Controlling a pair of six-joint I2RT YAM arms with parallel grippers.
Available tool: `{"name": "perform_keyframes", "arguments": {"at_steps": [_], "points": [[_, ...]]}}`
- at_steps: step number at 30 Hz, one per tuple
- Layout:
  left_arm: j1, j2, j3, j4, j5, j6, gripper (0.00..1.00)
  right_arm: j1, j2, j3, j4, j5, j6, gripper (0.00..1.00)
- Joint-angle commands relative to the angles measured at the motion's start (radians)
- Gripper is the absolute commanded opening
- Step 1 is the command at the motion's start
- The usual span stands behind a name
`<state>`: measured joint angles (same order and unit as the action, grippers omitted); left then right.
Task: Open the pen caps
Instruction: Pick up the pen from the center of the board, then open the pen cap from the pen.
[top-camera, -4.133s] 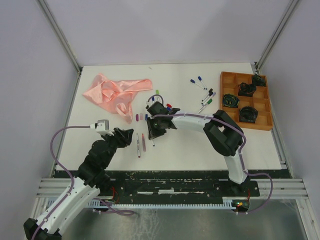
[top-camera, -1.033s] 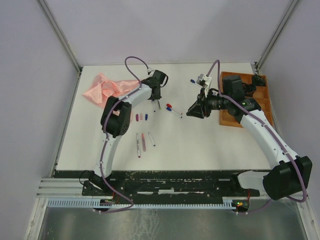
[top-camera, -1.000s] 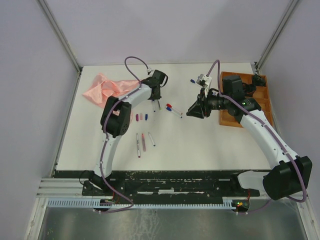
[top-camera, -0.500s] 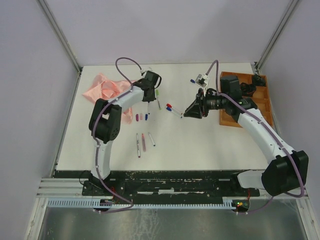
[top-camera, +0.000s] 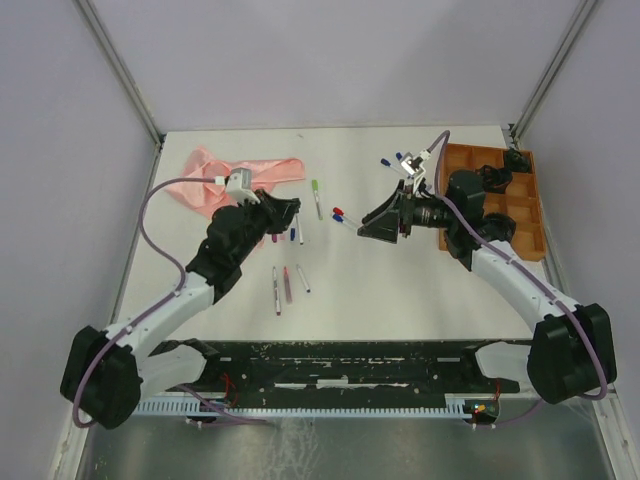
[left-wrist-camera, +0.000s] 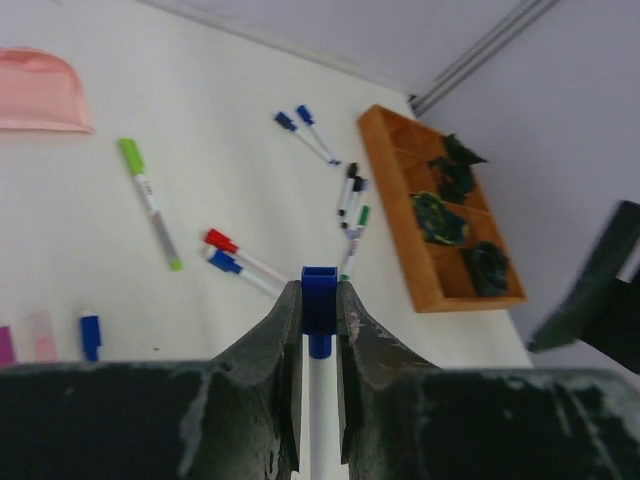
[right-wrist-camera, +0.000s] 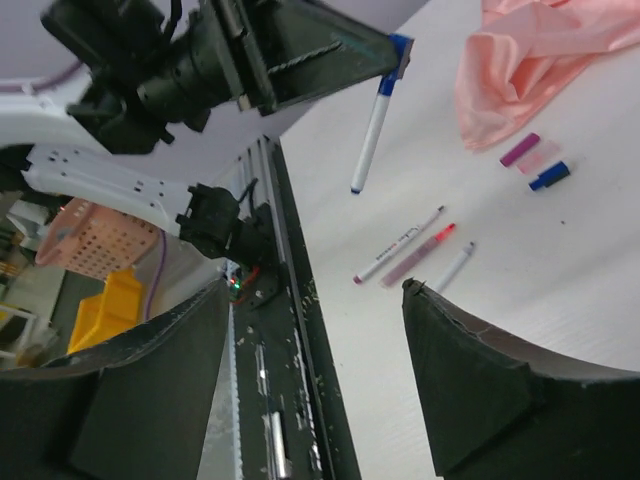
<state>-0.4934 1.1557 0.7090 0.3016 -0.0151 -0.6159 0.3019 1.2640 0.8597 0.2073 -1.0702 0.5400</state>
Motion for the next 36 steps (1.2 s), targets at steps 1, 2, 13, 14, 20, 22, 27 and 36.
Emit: {"name": "perform_keyframes", "arguments": {"at_steps": [1, 2, 13, 14, 20, 22, 27, 36], "points": [[-0.083, -0.155, -0.155, 0.413, 0.01, -0.135, 0.03, 0.033, -0.039, -0.066, 0.414, 0.032, 0.268, 0.8], [-0.117, -0.183, -0.182, 0.456, -0.018, -0.131, 0.03, 0.047, -0.045, -0.081, 0.44, 0.044, 0.28, 0.81], [-0.399, -0.218, -0.299, 0.75, -0.246, -0.042, 0.03, 0.182, -0.039, -0.114, 0.45, 0.059, 0.218, 0.78], [-0.41, -0.206, -0.301, 0.773, -0.256, -0.037, 0.03, 0.196, -0.036, -0.108, 0.416, 0.059, 0.19, 0.77], [-0.448, -0.139, -0.281, 0.819, -0.28, -0.019, 0.03, 0.257, -0.024, -0.099, 0.364, 0.065, 0.141, 0.69], [-0.458, -0.123, -0.27, 0.819, -0.28, -0.013, 0.03, 0.27, -0.022, -0.094, 0.349, 0.066, 0.126, 0.64], [-0.468, -0.096, -0.264, 0.824, -0.291, -0.009, 0.03, 0.289, -0.008, -0.07, 0.277, 0.066, 0.083, 0.46], [-0.473, -0.121, -0.276, 0.774, -0.304, -0.037, 0.32, 0.29, -0.006, -0.017, 0.126, 0.072, -0.003, 0.0]]}}
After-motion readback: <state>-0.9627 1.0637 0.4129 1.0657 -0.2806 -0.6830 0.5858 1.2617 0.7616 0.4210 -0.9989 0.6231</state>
